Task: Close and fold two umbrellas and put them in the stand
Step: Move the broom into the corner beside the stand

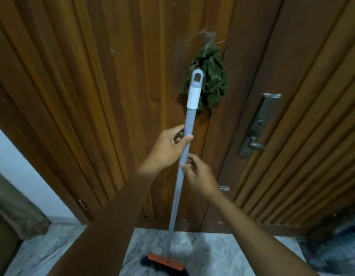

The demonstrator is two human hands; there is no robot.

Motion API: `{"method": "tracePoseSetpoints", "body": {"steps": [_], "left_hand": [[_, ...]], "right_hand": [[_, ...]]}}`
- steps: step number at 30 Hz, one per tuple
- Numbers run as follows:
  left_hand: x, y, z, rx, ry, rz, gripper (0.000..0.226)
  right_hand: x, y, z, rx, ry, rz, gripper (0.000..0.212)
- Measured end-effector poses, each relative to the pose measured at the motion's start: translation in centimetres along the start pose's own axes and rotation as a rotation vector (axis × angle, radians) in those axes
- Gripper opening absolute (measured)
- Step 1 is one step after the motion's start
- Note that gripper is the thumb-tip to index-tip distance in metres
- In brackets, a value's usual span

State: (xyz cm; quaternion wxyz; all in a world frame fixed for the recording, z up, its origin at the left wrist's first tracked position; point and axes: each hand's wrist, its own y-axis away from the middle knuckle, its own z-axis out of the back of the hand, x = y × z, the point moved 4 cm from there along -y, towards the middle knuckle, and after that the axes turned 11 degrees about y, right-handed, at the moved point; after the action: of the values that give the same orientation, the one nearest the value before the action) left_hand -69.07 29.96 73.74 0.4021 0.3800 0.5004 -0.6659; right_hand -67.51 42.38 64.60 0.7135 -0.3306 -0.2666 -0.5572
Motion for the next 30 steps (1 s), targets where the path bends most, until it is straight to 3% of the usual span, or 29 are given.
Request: {"method": "tracePoseSetpoints", "body": {"steps": [9, 14, 18, 22, 25, 30], "left_hand": [[-11.6, 6.1, -16.9, 0.245, -0.004, -0.131, 0.039], [-17.6, 10.1, -27.6, 0.431, 0.126, -0.167, 0.03], [-21.0, 11.6, -36.5, 0.556, 0.191, -0.216, 0.022], [-23.0, 12.1, -45.7, 0.656, 0.212, -0.188, 0.047], [-23.4, 12.7, -52.8, 0.799, 0.29, -0.181, 0.025], [-22.4, 13.6, -64.7, 0.989, 0.39, -0.079, 0.011]], "right_hand": [[-4.0, 16.1, 15.5, -0.227, -0.003, -0.11, 0.035], [-8.9, 26.0, 22.6, -0.255, 0.045, -0.268, 0.044], [-12.2, 32.7, 28.6, -0.448, 0.14, -0.38, 0.038], [-15.9, 38.6, 34.2, -0.6, 0.178, -0.493, 0.036], [-18.8, 42.4, 38.0, -0.709, 0.2, -0.58, 0.026], [-24.5, 47.0, 43.7, -0.846, 0.211, -0.727, 0.025]]}}
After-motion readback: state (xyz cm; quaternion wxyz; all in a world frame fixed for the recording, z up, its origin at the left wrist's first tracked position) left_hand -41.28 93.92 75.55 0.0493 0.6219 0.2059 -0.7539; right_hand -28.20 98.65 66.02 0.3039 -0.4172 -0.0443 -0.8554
